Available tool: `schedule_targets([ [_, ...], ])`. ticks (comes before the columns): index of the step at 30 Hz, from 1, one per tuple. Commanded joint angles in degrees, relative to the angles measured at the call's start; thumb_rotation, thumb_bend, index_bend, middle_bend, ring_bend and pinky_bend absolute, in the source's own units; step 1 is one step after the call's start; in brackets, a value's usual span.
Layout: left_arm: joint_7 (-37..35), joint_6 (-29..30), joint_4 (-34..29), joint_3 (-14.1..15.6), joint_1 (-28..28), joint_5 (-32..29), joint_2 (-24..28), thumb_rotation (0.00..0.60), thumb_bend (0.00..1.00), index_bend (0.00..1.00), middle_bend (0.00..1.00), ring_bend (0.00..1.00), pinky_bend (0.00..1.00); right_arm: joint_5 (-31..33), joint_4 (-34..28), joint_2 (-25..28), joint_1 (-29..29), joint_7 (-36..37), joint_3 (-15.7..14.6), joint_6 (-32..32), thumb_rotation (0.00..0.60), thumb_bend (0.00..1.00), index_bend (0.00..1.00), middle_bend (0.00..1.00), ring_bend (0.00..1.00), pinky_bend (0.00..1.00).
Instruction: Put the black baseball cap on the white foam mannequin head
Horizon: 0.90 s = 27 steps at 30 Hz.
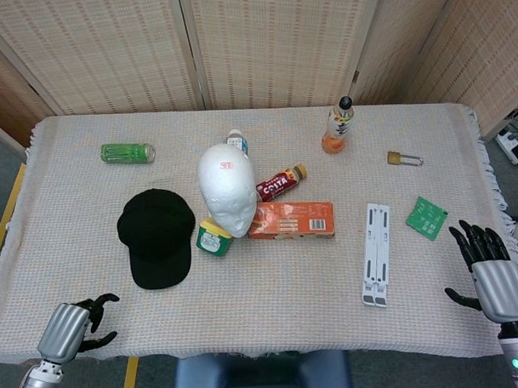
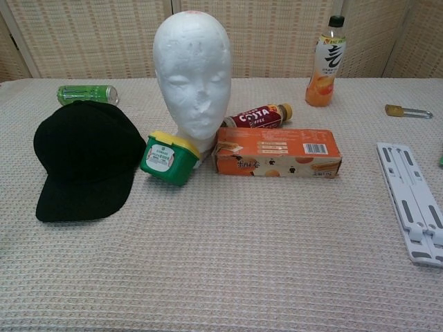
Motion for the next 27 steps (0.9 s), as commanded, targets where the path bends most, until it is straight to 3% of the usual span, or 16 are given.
schedule_targets([
  [1,-3.1,3.3,12.6,-0.6,-1.8,3.3,-9.2,0.600,0.19,0.49,1.00,0.99,1.00,0.7,0.0,0.1,0.2,-0.4,-0.1,-1.1,0.600,0.00,0.00,0.00,0.00,0.00],
  [8,-4.7,6.8,29.0,-2.0,-4.1,3.8,-19.6,0.600,0.29,0.50,1.00,1.00,1.00,1.5,-0.5,0.5,0.8,-1.3,-0.4,-3.0,0.600,0.00,0.00,0.00,0.00,0.00],
  [15,-8.2,10.0,44.6,-2.4,-6.4,3.1,-28.3,0.600,0.33,0.51,1.00,1.00,1.00,1.8,-0.3,1.0,1.0,-0.1,-0.4,-3.6,0.600,0.00,0.00,0.00,0.00,0.00],
  [27,-9.7,9.0,55.9,-1.6,-9.1,0.8,-36.0,0.600,0.32,0.47,1.00,1.00,1.00,1.3,-0.7,2.2,0.6,1.7,-0.2,-2.3,0.600,0.00,0.00,0.00,0.00,0.00],
])
